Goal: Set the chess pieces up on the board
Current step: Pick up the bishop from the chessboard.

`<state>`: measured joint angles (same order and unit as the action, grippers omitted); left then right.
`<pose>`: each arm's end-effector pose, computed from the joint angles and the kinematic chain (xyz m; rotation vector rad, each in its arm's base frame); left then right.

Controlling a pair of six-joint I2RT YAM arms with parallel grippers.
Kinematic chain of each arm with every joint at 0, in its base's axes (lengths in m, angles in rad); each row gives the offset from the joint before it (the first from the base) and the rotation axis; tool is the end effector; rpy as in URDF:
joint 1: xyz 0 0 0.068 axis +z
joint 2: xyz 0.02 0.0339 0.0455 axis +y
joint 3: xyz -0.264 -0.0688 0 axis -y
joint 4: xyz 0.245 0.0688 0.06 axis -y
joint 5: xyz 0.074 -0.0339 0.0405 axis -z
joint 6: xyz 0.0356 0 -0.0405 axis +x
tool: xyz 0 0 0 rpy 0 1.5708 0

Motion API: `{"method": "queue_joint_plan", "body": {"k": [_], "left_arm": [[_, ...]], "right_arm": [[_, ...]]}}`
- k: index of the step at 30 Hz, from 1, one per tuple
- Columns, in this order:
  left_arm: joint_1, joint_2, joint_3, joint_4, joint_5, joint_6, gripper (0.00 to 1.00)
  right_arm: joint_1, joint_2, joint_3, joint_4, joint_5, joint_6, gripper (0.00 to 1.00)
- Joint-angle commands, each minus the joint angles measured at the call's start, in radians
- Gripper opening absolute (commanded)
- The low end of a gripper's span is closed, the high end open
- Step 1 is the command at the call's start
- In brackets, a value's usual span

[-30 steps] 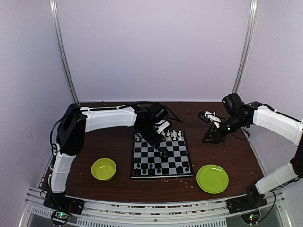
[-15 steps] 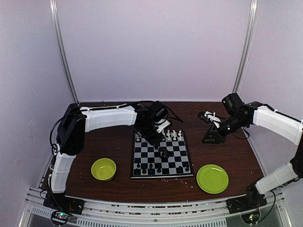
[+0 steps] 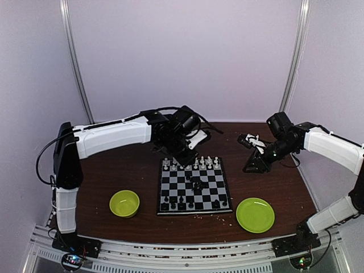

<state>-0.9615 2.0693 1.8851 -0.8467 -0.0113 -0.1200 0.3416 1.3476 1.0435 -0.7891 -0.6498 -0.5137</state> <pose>0.2604 -0.3724 0.2655 1.0784 2.4201 -0.3646 0.2381 0.1075 0.2639 -1.2268 2.1960 0.7889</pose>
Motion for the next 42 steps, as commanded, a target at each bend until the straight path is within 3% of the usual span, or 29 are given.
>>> {"method": "queue_joint_plan", "body": {"k": [1, 7, 20, 38, 42], "left_arm": [[-0.015, 0.009, -0.012, -0.016, -0.073, 0.009, 0.17], [0.017, 0.102, 0.032, -0.064, -0.104, -0.029, 0.27], [0.029, 0.189, 0.074, -0.002, -0.073, -0.03, 0.3], [0.044, 0.242, 0.098, -0.002, -0.033, -0.015, 0.2], [0.044, 0.239, 0.097, -0.003, -0.028, -0.015, 0.13]], "right_arm": [[-0.002, -0.011, 0.028, -0.007, 0.013, -0.006, 0.3], [-0.002, -0.014, 0.027, -0.006, 0.013, -0.006, 0.3], [-0.003, -0.012, 0.027, -0.006, 0.016, -0.008, 0.3], [-0.003, 0.0, 0.028, -0.01, 0.019, -0.011, 0.31], [-0.003, 0.003, 0.029, -0.011, 0.018, -0.012, 0.3]]}}
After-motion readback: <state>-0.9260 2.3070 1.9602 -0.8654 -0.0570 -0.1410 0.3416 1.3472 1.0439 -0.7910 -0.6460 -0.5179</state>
